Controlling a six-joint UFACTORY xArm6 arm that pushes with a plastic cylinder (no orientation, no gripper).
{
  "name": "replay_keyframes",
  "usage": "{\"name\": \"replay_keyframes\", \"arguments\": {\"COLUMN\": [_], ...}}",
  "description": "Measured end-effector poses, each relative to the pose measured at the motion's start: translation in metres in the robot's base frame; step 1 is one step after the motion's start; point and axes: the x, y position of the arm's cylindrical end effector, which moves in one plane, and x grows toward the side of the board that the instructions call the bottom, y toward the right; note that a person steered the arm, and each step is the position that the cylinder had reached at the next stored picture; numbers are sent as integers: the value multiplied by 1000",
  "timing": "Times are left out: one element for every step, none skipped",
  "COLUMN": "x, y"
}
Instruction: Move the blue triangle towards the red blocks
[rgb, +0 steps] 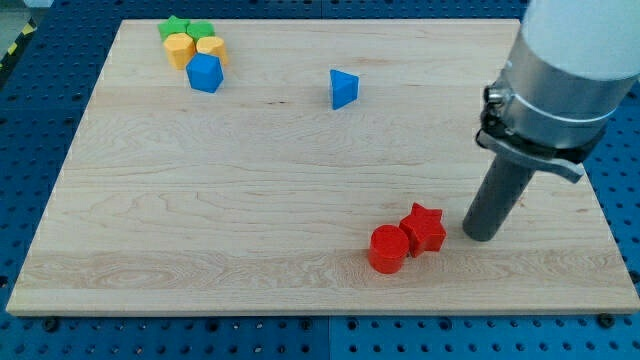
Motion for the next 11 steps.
{"name": "replay_keyframes", "arguments": {"x": [-13, -19, -19, -19, -24, -37, -51, -60, -68, -71, -71], "y": [2, 2, 2, 0, -2, -4, -4, -4, -4, -4, -4]}}
